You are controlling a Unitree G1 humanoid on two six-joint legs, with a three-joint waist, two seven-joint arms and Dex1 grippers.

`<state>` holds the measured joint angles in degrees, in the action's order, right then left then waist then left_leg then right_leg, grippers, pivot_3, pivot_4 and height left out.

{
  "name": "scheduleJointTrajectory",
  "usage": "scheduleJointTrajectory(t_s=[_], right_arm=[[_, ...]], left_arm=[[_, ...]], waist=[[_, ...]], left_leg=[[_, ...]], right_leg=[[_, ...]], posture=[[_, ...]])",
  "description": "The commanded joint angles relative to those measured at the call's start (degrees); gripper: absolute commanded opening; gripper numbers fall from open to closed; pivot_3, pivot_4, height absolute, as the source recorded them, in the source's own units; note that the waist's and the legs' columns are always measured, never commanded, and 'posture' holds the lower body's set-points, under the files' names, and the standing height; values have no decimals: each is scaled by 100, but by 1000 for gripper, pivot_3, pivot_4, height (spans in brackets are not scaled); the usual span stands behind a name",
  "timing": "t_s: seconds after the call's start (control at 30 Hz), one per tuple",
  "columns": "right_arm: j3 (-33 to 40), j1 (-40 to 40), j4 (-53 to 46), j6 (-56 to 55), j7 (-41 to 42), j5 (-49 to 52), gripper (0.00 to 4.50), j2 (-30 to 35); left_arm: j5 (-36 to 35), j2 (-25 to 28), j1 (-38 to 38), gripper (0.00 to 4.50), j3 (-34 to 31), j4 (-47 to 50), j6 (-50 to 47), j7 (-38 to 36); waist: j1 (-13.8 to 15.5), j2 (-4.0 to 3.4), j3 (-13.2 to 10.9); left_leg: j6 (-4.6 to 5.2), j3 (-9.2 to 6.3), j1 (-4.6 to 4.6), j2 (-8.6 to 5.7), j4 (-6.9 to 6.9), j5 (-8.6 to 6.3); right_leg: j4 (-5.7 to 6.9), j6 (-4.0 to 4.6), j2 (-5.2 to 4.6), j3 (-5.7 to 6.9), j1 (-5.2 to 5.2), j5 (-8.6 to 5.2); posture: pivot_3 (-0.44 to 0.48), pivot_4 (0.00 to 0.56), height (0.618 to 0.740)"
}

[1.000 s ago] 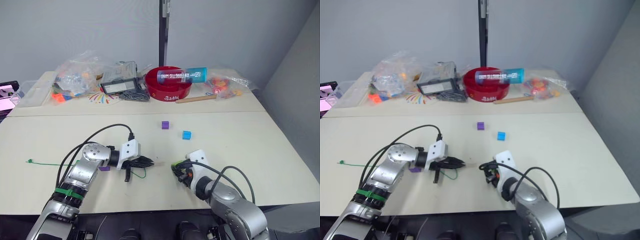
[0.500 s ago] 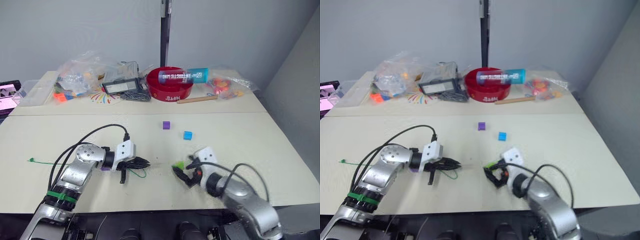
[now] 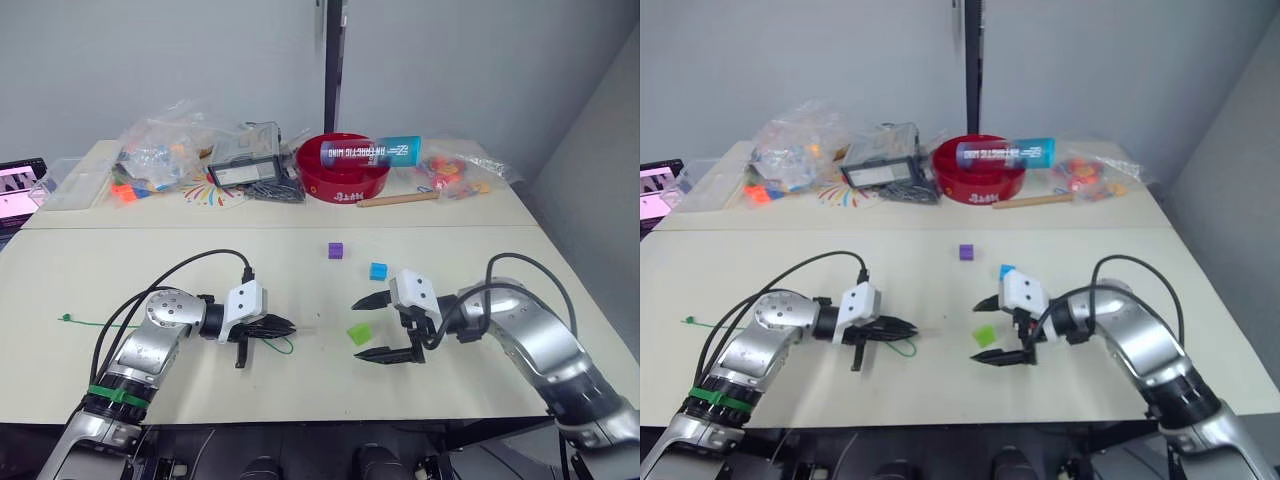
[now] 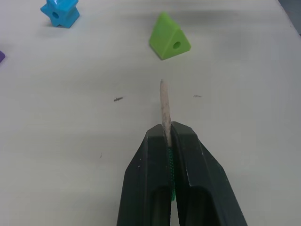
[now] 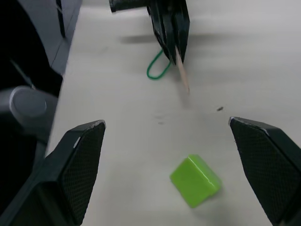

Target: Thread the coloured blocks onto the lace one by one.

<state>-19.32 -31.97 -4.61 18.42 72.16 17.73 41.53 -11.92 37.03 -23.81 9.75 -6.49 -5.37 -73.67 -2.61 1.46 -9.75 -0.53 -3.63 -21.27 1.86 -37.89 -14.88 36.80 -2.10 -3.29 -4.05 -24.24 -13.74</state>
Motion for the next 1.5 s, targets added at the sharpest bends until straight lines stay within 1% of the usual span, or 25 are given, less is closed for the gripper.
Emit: scheduleJointTrajectory(t_s=[0.03, 0.1, 0.2, 0.23, 0.3, 0.37, 0.4, 0.43, 0.5, 0.53, 0.6, 0.7, 0.77, 0.87, 0.93, 0.97, 1.07, 1.3, 1.5], right_arm=[[-431, -691, 1593, -1467, 780, -701, 4446, -319], [-528, -923, 2198, -1949, 998, -896, 4446, -490], [-532, -1081, 2791, -2393, 1143, -1059, 4446, -715], [-529, -1125, 2962, -2504, 1187, -1113, 4222, -780], [-497, -1189, 3218, -2655, 1267, -1163, 3618, -894], [-444, -1205, 3350, -2706, 1339, -1171, 2955, -977], [-416, -1207, 3396, -2698, 1360, -1172, 2505, -1007], [-392, -1211, 3436, -2704, 1361, -1185, 2241, -1028], [-355, -1210, 3484, -2713, 1350, -1220, 1498, -1052], [-323, -1183, 3445, -2658, 1339, -1217, 1276, -1056], [-216, -1092, 3211, -2308, 1237, -1120, 1273, -1075], [-135, -878, 2689, -1732, 811, -1210, 1272, -1066], [-80, -653, 2177, -1088, 476, -1210, 1272, -1090], [67, -231, 1225, 126, -16, -925, 1272, -1234], [130, -73, 848, 566, -213, -846, 1272, -1302], [76, 139, 674, 707, -346, -876, 1272, -1330], [-178, 552, 424, 928, -522, -1028, 1272, -1272], [-233, 535, 609, 895, -645, -1086, 1272, -1238], [-270, 582, 519, 955, -631, -1057, 1272, -1207]], left_arm=[[-226, 143, 166, 0, -148, 487, -114, -33], [-253, 175, 216, 0, -156, 584, -168, -9], [-290, 218, 291, 0, -157, 720, -234, 38], [-302, 229, 319, 0, -160, 766, -254, 52], [-315, 244, 365, 0, -167, 847, -301, 76], [-314, 255, 408, 0, -171, 912, -331, 94], [-315, 256, 430, 0, -175, 944, -346, 102], [-316, 257, 446, 0, -178, 968, -359, 108], [-308, 262, 471, 0, -171, 1001, -362, 116], [-309, 259, 476, 0, -168, 1015, -366, 120], [-308, 241, 467, 0, -150, 1033, -375, 133], [-308, 196, 442, 0, -120, 1051, -342, 140], [-237, 160, 408, 0, -84, 1031, -296, 198], [-133, 65, 324, 0, -20, 952, -233, 300], [-107, 20, 271, 0, 7, 903, -217, 342], [-60, 0, 220, 0, 76, 845, -204, 331], [73, -82, 73, 0, 301, 691, -173, 259], [453, -131, -183, 0, 629, 572, -199, 336], [509, -228, -283, 0, 678, 823, -466, 486]], waist=[[-15, 1, -1], [-9, 1, -2], [16, 1, -2], [15, 1, -2], [16, 1, -2], [14, 1, -2], [14, 0, -3], [14, 0, -3], [8, 0, -3], [1, 0, -3], [-1, -1, -3], [4, 0, -3], [9, 0, -3], [11, -1, -3], [2, -1, -3], [4, -1, -2], [17, 0, -1], [2, 1, -1], [6, 2, 0]], left_leg=[[0, 3, 1, 1, 0, 0], [0, 5, 1, 2, 0, 0], [0, 1, 1, 2, 0, 0], [0, 2, 1, 1, 0, 0], [0, 2, 1, 0, 0, 0], [0, 2, 2, 0, 0, 0], [0, 2, 4, 0, 0, 0], [0, 2, 5, 0, 0, 0], [-1, 2, 6, 0, 0, 0], [-1, 3, 8, 0, 0, 0], [-1, 3, 12, 1, 0, 0], [-1, 2, 11, 1, 0, 0], [-1, 2, 10, 0, 0, 0], [-1, 0, 10, 0, 0, 0], [-1, -2, 11, 0, 0, 0], [-1, -2, 10, 0, 0, 0], [-1, -2, 12, -2, 0, 0], [-1, 0, 16, 0, 0, 0], [-1, -1, 17, -1, -1, 0]], right_leg=[[-1, 0, 0, -1, -1, 1], [3, 1, -1, -1, -4, 1], [12, 3, -2, 1, -4, 2], [13, 3, -4, 0, -4, 2], [14, 3, -5, 0, -4, 2], [17, 3, -5, 1, -5, 3], [19, 3, -4, 1, -5, 3], [21, 3, -4, 1, -5, 3], [21, 4, -4, 1, -5, 3], [21, 4, -4, 0, -4, 3], [23, 4, -2, 0, -3, 3], [27, 4, -3, 0, -4, 3], [28, 4, -4, 0, -4, 3], [31, 5, -3, 0, -5, 3], [32, 5, -2, 0, -5, 3], [30, 5, -2, 0, -5, 3], [29, 4, -2, 1, 0, 3], [25, 3, 1, 0, 3, 2], [24, 3, 0, 0, 8, 2]], posture=[[0, 150, 731], [0, 150, 731], [0, 150, 731], [0, 150, 731], [0, 150, 731], [0, 150, 731], [0, 150, 731], [0, 150, 731], [0, 150, 731], [0, 150, 731], [0, 150, 731], [0, 150, 731], [0, 150, 731], [0, 150, 731], [0, 150, 731], [0, 150, 731], [0, 150, 731], [0, 150, 731], [0, 150, 731]])
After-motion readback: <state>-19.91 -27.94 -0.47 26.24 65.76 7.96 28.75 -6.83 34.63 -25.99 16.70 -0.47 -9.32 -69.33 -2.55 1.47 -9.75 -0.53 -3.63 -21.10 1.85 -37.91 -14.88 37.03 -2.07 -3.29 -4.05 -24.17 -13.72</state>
